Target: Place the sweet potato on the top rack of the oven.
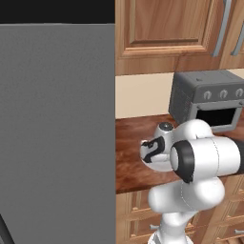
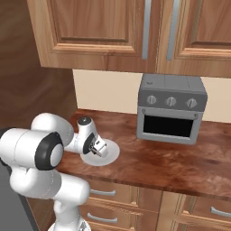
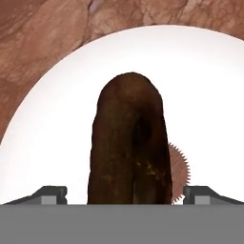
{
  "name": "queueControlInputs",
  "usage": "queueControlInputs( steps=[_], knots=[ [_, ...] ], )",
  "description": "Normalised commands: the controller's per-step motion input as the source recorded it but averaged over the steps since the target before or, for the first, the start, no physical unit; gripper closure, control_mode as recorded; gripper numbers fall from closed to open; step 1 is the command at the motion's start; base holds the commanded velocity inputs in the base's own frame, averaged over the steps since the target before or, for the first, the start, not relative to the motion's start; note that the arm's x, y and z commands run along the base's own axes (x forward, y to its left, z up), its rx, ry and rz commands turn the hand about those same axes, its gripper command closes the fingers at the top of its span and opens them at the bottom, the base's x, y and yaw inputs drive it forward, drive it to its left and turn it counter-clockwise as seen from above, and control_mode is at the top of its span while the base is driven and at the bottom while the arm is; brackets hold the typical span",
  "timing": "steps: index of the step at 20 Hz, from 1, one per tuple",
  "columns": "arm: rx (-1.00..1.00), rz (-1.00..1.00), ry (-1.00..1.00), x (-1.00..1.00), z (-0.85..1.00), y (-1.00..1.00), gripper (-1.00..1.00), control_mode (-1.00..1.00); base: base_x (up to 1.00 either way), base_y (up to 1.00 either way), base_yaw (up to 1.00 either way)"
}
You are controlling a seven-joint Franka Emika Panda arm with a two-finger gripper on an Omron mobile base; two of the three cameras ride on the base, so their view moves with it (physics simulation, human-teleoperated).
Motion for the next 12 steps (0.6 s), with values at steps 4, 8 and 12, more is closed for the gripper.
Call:
queueControlInputs(
  steps=[4,8,12],
  knots=[
    [0.01,0.00,0.00,0.00,-0.25,0.00,1.00,-1.00,0.00,0.00,0.00],
    [0.00,0.00,0.00,0.00,-0.23,0.00,1.00,-1.00,0.00,0.00,0.00],
    [0.00,-0.01,0.00,0.00,-0.10,0.00,1.00,-1.00,0.00,0.00,0.00]
  ],
)
